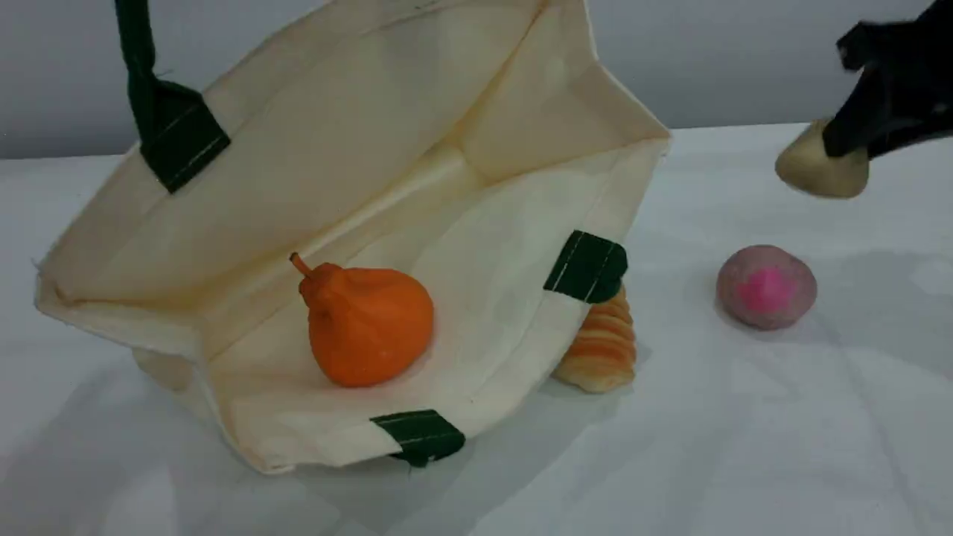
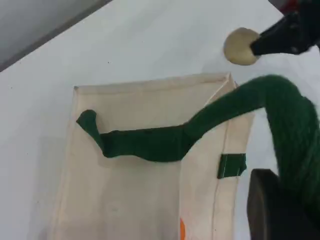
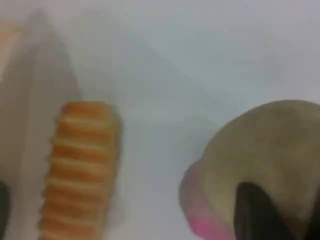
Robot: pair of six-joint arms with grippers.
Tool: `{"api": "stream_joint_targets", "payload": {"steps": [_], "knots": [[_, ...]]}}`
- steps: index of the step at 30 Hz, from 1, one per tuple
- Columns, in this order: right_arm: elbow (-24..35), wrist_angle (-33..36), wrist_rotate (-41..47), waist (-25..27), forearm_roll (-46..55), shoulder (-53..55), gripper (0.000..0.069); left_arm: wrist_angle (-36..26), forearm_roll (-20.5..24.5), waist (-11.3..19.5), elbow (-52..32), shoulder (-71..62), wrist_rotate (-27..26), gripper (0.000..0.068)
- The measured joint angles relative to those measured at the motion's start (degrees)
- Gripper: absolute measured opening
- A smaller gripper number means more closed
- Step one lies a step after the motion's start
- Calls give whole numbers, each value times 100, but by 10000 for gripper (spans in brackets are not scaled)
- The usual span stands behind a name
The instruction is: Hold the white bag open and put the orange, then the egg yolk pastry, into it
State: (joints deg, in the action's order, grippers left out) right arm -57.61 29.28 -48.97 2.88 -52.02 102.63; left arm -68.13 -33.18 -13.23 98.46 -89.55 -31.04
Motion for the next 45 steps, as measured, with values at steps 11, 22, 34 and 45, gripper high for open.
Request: {"api": "stream_joint_targets", "payload": {"steps": [11,22,34,45], "knots": [[1502,202,-338,-512,-912,-2313,137,91,-584,-5,0,0,-132,65],[2128,-561,-700,-2535,-2155,-3339,137,220,-723,-508,0,-300,-164,65],[2124,-1937,-648,-4013,-2488,-2474,137,478,-713,-753,0,-585,-187,65],[1547,-3402,-680,-4754,-2618,-1023,137,239,-725,-753,0,-578,-176,65]]}}
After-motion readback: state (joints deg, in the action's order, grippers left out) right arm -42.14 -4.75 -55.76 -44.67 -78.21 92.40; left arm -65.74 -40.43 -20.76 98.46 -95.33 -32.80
